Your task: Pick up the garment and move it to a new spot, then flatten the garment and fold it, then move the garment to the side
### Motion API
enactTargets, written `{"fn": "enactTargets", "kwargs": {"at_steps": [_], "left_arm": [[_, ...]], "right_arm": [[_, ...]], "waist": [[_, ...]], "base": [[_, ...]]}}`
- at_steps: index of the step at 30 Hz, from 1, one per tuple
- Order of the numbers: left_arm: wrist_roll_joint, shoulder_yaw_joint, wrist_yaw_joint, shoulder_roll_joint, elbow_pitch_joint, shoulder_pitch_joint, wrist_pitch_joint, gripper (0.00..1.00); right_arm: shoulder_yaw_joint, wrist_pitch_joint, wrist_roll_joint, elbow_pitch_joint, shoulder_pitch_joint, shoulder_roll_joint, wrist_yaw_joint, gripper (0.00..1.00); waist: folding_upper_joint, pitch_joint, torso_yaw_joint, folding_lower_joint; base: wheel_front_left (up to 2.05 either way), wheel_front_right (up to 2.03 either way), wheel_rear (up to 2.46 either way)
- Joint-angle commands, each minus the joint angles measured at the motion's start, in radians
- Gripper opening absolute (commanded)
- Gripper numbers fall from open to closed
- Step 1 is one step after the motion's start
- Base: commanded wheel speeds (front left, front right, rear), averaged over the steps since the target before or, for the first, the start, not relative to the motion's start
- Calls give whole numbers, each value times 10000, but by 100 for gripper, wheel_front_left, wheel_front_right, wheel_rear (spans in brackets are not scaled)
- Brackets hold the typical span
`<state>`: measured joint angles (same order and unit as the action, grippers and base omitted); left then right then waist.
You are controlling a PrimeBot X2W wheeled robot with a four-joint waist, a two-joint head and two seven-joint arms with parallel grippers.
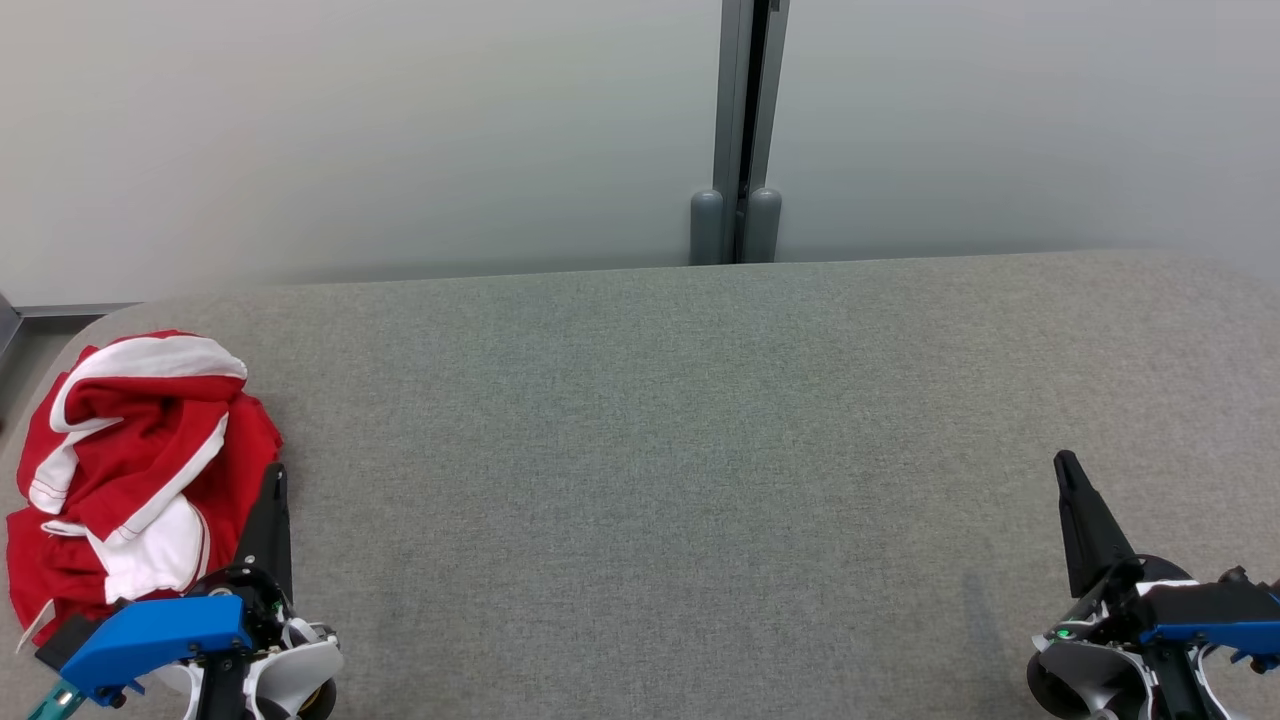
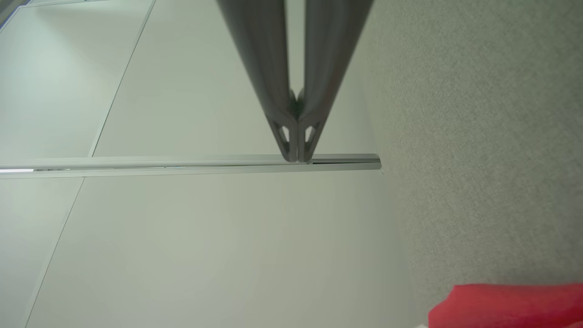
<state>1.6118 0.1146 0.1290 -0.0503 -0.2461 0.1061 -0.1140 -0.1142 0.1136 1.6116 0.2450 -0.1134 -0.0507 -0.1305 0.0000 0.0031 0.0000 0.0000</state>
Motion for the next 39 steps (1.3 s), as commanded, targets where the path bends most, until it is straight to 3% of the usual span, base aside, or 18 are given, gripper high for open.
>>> {"fn": "enactTargets", "kwargs": {"at_steps": [1,39], "left_arm": [[25,16,48,2,47,39,-34,0],[24,15,49,2,47,39,-34,0]], "right_arm": [[-18,42,28,-33,111,14,-4,0],[-17,41,29,-33,111,12,-4,0]], "waist": [[0,0,0,0],[0,0,0,0]], "base": [[0,0,0],[0,0,0]]}}
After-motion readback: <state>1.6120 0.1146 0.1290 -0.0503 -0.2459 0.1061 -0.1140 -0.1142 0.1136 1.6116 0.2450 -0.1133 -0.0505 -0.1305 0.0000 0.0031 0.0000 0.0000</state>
